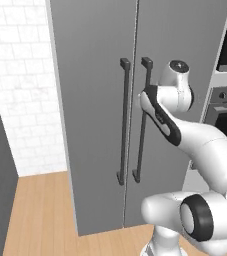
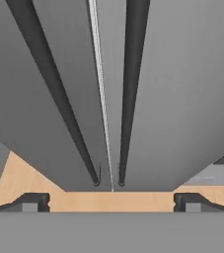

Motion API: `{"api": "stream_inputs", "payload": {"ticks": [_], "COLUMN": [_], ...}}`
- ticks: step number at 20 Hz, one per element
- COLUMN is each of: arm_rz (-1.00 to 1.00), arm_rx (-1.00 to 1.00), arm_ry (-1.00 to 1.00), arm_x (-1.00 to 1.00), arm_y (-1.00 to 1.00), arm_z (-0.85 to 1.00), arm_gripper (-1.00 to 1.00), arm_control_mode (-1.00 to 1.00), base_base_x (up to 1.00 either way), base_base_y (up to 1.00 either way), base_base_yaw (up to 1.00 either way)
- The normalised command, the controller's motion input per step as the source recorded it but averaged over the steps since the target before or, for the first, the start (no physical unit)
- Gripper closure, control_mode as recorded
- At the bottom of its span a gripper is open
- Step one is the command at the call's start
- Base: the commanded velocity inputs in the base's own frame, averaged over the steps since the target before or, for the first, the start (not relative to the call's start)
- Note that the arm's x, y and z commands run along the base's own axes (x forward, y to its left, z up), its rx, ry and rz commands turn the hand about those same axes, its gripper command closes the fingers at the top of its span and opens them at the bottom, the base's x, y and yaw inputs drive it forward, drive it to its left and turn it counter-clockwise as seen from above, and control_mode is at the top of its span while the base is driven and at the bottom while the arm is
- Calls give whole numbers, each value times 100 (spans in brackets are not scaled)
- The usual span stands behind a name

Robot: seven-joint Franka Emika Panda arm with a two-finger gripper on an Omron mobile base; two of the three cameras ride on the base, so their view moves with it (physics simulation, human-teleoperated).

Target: Take the strawberry from the fridge and place it on top of the pancake, located on the dining counter.

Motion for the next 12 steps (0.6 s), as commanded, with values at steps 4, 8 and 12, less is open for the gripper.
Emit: {"api": "stream_inputs", "payload": {"ticks": [4, 8, 12], "arm_rz": [-6, -2, 0], "arm_rx": [0, 0, 0], "arm_ry": [-7, -1, 0], "arm_x": [94, 83, 41], "arm_y": [-1, -27, -21], "arm_z": [0, 0, 0], "arm_gripper": [-100, -100, -100], "arm_control_mode": [-100, -100, -100], "base_base_x": [0, 0, 0], "base_base_y": [0, 0, 0], "base_base_yaw": [0, 0, 0]}}
